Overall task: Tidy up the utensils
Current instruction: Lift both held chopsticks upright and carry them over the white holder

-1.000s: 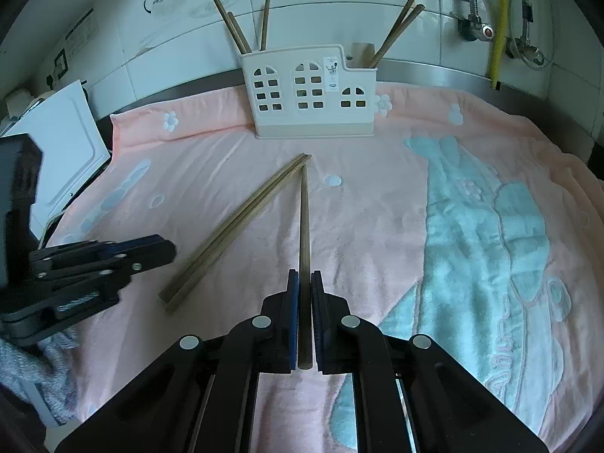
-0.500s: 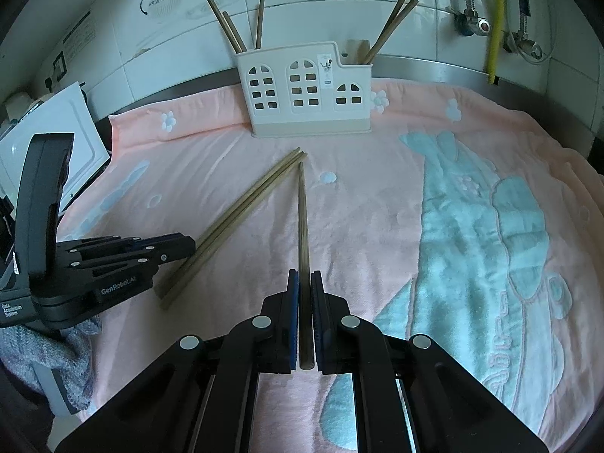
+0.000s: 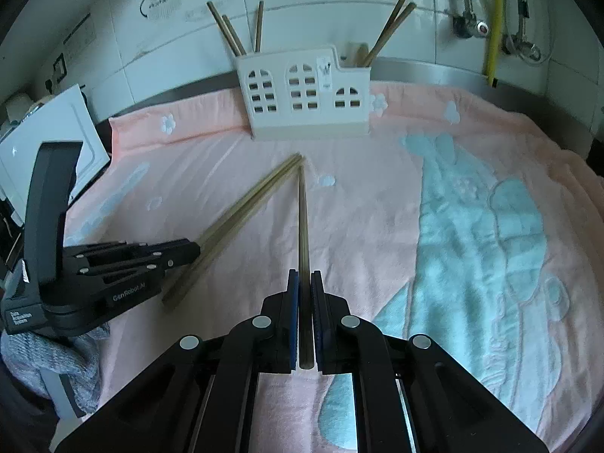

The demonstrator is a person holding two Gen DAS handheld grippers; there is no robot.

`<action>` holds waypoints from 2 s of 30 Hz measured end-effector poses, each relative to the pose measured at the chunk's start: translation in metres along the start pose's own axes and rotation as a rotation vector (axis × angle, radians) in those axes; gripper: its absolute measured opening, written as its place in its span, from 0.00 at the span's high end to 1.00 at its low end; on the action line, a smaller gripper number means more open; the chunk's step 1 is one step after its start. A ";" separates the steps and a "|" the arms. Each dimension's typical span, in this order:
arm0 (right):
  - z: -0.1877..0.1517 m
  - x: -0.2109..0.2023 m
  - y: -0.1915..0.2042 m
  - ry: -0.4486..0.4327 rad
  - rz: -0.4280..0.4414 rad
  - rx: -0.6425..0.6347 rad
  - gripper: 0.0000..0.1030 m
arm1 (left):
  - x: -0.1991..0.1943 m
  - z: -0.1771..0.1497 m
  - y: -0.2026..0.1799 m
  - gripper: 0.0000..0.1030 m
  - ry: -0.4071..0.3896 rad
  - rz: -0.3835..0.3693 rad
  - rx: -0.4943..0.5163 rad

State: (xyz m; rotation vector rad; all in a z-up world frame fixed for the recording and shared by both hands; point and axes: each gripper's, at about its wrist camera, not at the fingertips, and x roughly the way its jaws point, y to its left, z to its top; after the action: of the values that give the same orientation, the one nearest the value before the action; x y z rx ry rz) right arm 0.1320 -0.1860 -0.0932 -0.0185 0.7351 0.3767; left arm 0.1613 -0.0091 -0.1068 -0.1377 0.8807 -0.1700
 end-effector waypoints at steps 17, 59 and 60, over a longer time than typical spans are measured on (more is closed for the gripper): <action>0.070 -0.044 -0.008 -0.152 0.048 -0.036 0.94 | -0.078 0.040 0.002 0.95 -0.219 -0.116 0.001; 0.312 -0.029 -0.050 -0.226 0.007 -0.063 0.94 | -0.131 0.258 -0.019 0.95 -0.487 0.052 0.187; 0.311 -0.026 -0.049 -0.219 0.009 -0.064 0.94 | -0.126 0.259 -0.018 0.95 -0.480 0.057 0.181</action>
State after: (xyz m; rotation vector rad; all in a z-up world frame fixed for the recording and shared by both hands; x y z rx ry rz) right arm 0.3339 -0.1946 0.1498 -0.0336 0.5068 0.4032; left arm 0.2816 0.0123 0.1546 0.0173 0.3877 -0.1537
